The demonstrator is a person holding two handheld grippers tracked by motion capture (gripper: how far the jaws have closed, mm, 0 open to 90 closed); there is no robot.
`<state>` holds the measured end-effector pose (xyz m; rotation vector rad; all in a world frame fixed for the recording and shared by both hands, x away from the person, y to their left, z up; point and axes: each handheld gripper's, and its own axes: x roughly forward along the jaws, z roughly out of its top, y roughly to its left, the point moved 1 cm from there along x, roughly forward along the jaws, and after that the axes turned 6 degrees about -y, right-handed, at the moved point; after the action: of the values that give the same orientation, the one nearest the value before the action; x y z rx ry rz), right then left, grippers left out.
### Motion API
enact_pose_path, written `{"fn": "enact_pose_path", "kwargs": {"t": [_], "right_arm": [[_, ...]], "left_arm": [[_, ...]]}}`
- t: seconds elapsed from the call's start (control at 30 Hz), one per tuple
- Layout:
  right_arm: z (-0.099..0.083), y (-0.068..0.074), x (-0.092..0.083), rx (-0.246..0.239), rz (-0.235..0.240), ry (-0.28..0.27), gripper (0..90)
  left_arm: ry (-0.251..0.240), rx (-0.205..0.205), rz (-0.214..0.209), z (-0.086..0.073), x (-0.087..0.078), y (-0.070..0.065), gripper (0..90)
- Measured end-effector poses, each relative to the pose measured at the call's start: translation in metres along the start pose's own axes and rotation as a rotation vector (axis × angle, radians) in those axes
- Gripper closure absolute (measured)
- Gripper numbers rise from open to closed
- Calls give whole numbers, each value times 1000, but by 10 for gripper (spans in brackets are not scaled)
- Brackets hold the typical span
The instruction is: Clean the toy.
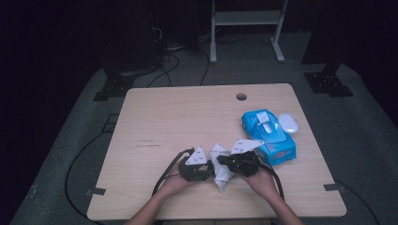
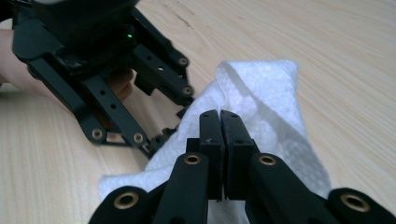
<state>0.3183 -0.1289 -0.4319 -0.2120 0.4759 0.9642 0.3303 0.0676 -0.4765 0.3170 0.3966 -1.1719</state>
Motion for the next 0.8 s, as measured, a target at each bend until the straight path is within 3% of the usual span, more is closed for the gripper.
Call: {"fn": "enact_pose_path", "kwargs": {"t": [0.17, 0.27, 0.4, 0.47, 0.57, 0.63, 0.77, 0.8], "right_arm": [[-5, -9, -12, -10, -63, 14, 874], [-10, -12, -14, 7, -51, -5, 849], [-7, -9, -14, -38, -62, -10, 689], [-4, -6, -16, -54, -77, -38, 621], [-3, -5, -13, -67, -89, -62, 556], [-4, -4, -7, -73, -99, -41, 558], [-5, -1, -1, -58, -96, -36, 761], [-5, -1, -1, -58, -96, -36, 761]], "left_arm": [[4, -7, 4, 1, 1, -1, 678], [1, -14, -6, 0, 1, 1, 675], [7, -12, -10, 0, 1, 2, 642], [-1, -22, -9, 0, 0, 2, 636], [-14, -22, -4, 1, 0, 1, 639], [-17, -15, -2, 3, 1, -1, 648], [-14, -17, -3, 3, 0, 0, 670], [-15, -15, -2, 3, 0, 0, 670]]}}
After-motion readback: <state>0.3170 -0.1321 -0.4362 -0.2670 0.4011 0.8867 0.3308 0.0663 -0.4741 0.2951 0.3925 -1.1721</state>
